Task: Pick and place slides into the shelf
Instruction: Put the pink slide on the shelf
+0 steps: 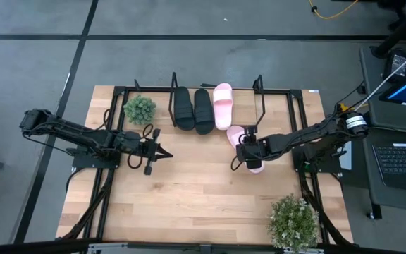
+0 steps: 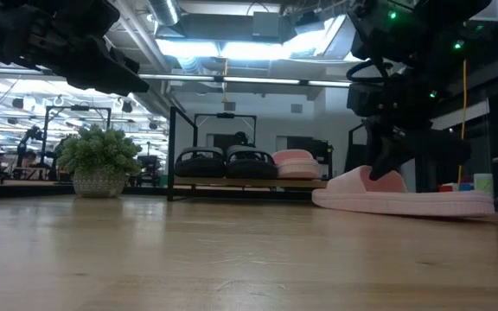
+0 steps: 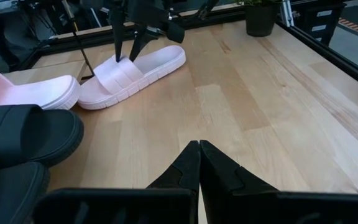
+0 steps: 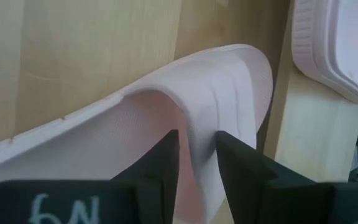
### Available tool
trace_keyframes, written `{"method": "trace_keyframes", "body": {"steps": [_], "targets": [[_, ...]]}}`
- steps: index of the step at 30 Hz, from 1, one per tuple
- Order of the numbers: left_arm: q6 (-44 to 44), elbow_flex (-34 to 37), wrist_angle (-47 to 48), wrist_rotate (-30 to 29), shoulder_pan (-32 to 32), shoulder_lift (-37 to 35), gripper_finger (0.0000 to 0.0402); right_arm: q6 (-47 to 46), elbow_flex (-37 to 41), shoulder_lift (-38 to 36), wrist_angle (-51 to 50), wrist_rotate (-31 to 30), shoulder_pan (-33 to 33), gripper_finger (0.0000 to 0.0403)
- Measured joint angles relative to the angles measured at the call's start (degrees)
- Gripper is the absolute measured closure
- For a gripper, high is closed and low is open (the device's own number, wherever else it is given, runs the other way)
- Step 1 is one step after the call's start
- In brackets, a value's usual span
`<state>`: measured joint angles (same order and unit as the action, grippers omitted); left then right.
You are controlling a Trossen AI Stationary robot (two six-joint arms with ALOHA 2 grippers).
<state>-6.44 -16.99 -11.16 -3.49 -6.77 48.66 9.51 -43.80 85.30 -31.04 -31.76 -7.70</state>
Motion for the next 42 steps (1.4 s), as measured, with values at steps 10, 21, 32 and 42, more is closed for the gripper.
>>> {"method": "trace_keyframes", "body": {"steps": [10, 21, 32, 42], "targets": [[0.0, 0.0, 0.1, 0.0, 0.0, 0.0, 0.0401, -0.1, -0.3, 0.0, 0.0, -0.1, 0.0, 0.0295], [0.0, 0.0, 0.1, 0.0, 0.0, 0.0, 0.0401, 0.0, -0.4, 0.0, -0.8, -0.2, 0.0, 0.0318], [0.0, 0.0, 0.1, 0.0, 0.0, 0.0, 0.0401, -0.9, -0.6, 0.0, -1.7, -0.4, 0.0, 0.0391], [0.0, 0.0, 0.4, 0.0, 0.0, 0.0, 0.0401, -6.7, -13.0, 0.1, -17.5, 2.7, -0.1, 0.0392]]}}
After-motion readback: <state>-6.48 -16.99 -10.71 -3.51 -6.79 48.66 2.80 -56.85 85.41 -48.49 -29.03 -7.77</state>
